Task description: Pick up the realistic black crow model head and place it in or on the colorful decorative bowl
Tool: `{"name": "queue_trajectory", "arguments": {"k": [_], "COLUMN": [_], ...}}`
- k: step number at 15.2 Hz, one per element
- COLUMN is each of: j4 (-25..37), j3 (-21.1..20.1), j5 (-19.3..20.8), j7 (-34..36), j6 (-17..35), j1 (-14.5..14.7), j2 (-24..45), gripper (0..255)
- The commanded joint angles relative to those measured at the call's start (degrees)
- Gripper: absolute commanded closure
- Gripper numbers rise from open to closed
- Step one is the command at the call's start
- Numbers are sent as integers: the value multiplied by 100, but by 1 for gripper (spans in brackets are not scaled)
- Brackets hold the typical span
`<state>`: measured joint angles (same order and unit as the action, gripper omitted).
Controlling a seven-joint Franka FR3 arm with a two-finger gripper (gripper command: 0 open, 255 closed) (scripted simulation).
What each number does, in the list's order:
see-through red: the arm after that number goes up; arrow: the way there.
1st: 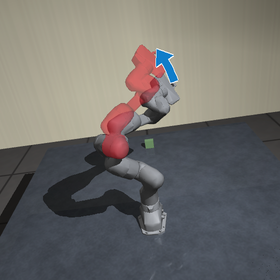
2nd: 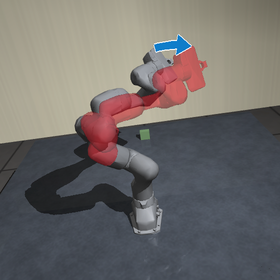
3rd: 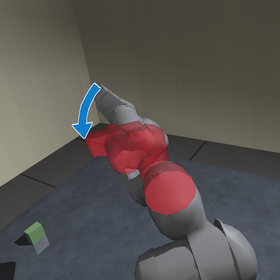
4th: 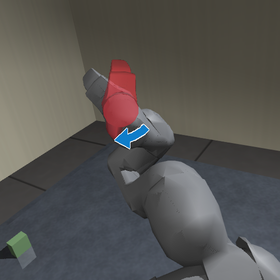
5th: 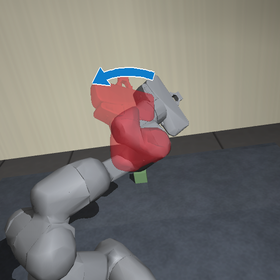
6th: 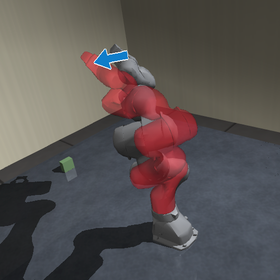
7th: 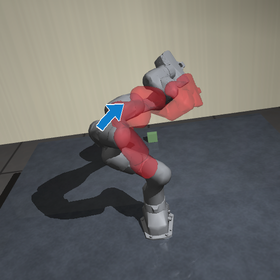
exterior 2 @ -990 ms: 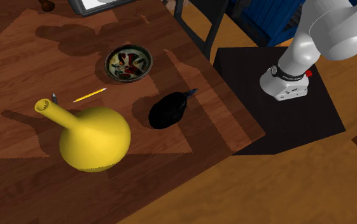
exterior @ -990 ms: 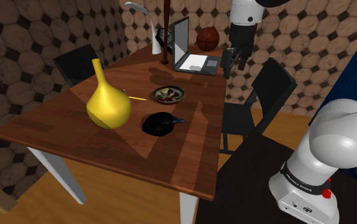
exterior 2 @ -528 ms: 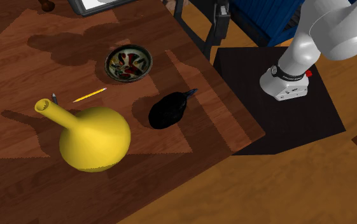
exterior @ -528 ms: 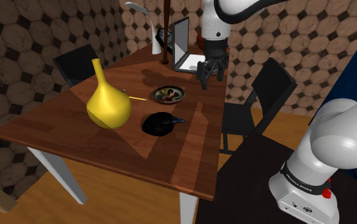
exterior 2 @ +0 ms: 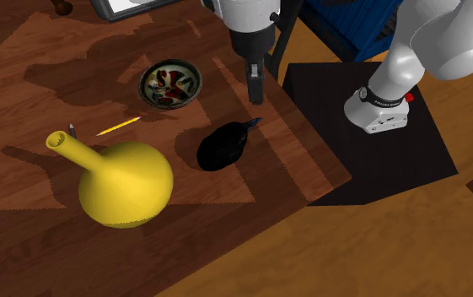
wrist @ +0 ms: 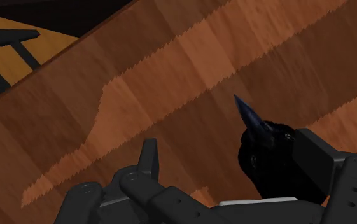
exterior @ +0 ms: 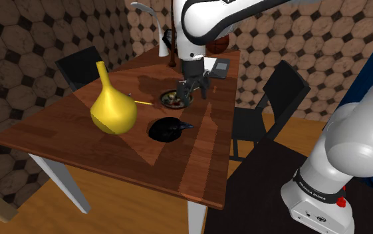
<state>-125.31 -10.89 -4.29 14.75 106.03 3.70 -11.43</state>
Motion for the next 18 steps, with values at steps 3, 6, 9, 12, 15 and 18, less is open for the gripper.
{"name": "queue_trajectory", "arguments": {"k": [3, 6, 9, 12, 15, 18], "j4": [566, 1070, 1061, 871, 716, 716], "j3": [-172, -280, -305, -313, -320, -320], "j5": [-69, -82, -84, -85, -84, -84], "j7": [217, 380, 417, 418, 420, 420], "j6": [85, 110, 262, 491, 687, 687], "j1": [121, 226, 263, 275, 286, 286], "j2": [870, 1553, 1731, 1769, 1811, 1811], "gripper": [0, 0, 0, 0, 0, 0]}}
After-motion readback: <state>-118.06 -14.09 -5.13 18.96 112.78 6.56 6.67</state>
